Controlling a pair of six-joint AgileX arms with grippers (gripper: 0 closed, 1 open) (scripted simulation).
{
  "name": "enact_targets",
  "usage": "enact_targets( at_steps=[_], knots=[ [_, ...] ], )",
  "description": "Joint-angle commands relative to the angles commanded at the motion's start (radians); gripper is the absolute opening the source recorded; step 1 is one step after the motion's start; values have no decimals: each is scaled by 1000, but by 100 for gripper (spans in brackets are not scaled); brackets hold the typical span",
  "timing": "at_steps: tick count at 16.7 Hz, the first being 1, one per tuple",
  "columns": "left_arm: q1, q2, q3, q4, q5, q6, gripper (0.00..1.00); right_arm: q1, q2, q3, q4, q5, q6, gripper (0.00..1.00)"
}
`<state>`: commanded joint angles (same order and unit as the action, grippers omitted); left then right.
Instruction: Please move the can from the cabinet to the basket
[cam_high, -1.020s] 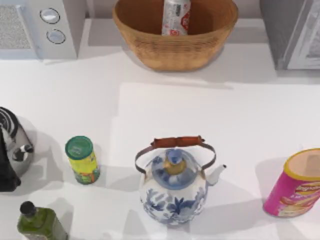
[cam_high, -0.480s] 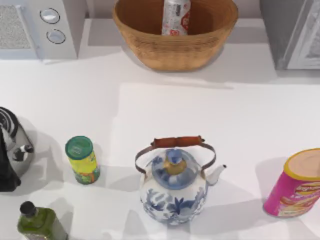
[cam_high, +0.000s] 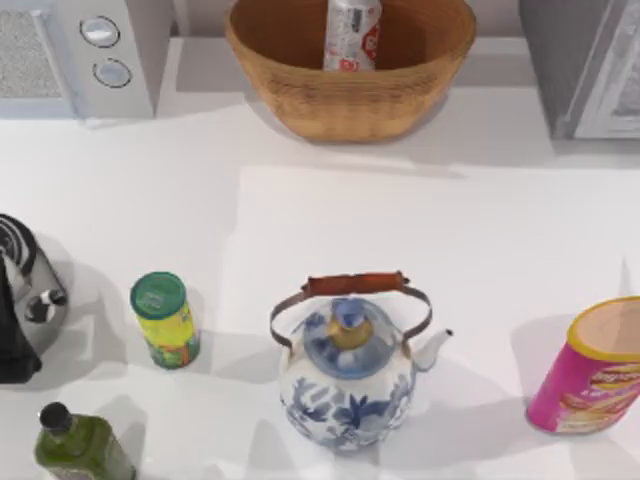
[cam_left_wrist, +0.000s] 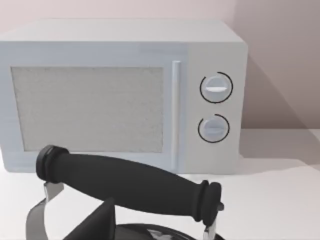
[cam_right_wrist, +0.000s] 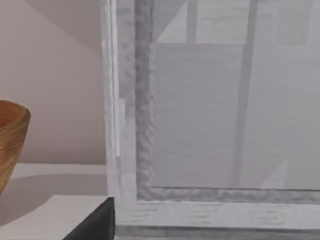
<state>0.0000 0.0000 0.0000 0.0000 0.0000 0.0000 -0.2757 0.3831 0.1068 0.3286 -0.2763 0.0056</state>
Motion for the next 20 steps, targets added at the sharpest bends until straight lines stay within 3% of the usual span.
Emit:
enact_targets(
  at_steps=[8,12,16,20],
  knots=[
    [0,0,0,0,0,0,100,-474,740,161,554,-460,15,100],
    [0,0,0,0,0,0,100,-655,1027,225,771,-639,21,100],
    [0,0,0,0,0,0,100,-745,1162,259,876,-730,24,100],
    [0,0,0,0,0,0,100,-750,1168,260,881,-734,24,100]
  ],
)
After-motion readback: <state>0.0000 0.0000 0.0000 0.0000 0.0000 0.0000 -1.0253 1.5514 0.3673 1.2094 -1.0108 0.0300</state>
